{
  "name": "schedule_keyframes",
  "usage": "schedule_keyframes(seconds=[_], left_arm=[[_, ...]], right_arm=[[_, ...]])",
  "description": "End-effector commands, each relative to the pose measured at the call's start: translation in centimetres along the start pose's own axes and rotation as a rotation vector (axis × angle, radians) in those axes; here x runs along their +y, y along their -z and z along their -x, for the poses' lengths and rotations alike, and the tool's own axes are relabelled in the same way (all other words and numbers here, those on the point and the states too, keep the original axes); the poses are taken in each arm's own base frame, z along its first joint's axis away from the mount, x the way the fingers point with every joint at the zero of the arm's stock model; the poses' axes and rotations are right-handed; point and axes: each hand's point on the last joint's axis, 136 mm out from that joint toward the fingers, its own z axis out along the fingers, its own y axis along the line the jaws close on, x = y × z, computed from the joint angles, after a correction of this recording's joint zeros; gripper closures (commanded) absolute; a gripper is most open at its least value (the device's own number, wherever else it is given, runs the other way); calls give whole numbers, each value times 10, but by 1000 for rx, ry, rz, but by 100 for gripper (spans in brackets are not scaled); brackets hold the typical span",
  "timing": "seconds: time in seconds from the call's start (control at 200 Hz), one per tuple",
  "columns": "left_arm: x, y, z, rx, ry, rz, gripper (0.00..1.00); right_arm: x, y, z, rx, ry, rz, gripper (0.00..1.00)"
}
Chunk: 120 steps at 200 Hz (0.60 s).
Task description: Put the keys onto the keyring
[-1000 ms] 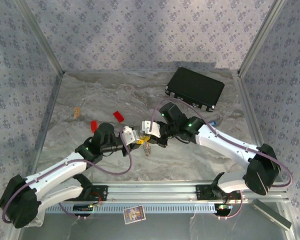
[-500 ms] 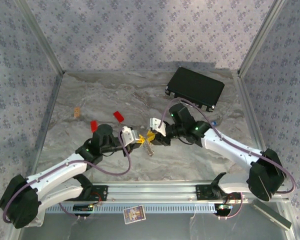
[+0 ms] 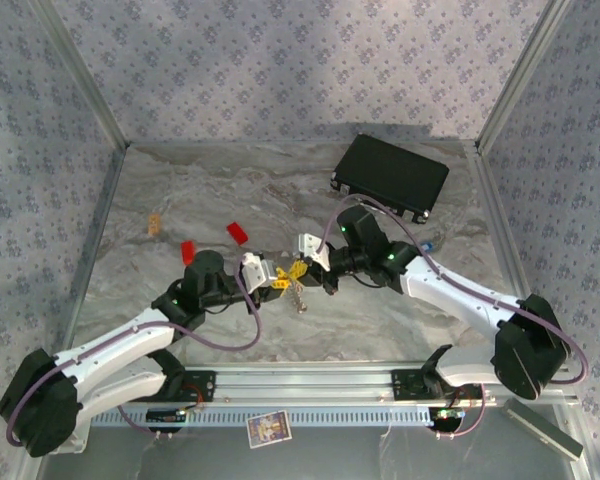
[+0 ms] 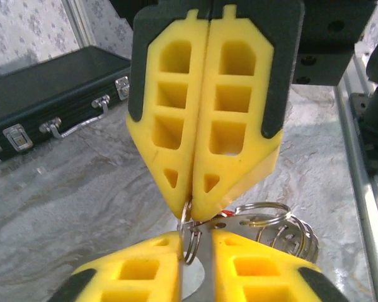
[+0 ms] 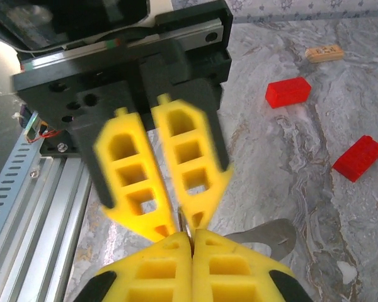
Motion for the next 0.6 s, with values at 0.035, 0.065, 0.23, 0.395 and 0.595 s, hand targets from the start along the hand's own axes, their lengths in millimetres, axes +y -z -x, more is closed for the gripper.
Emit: schedule_keyframes(seconds=[0.035, 0.065, 0.23, 0.395, 0.595], left_arm=[[1, 7, 17, -3, -59, 13, 73], [1, 7, 15, 12, -63, 12, 73], [0, 9, 10, 50, -80, 5, 76], [1, 6, 7, 72, -76, 2, 79], [1, 5, 13, 49, -87, -1, 88]], right_arm=[[2, 3, 6, 49, 55, -3, 100], [2, 4, 5, 66, 71, -10, 100], [4, 5, 3, 123, 105, -9, 100], [6, -1, 8, 130, 132, -5, 100], [9, -9, 5, 171, 159, 8, 100]])
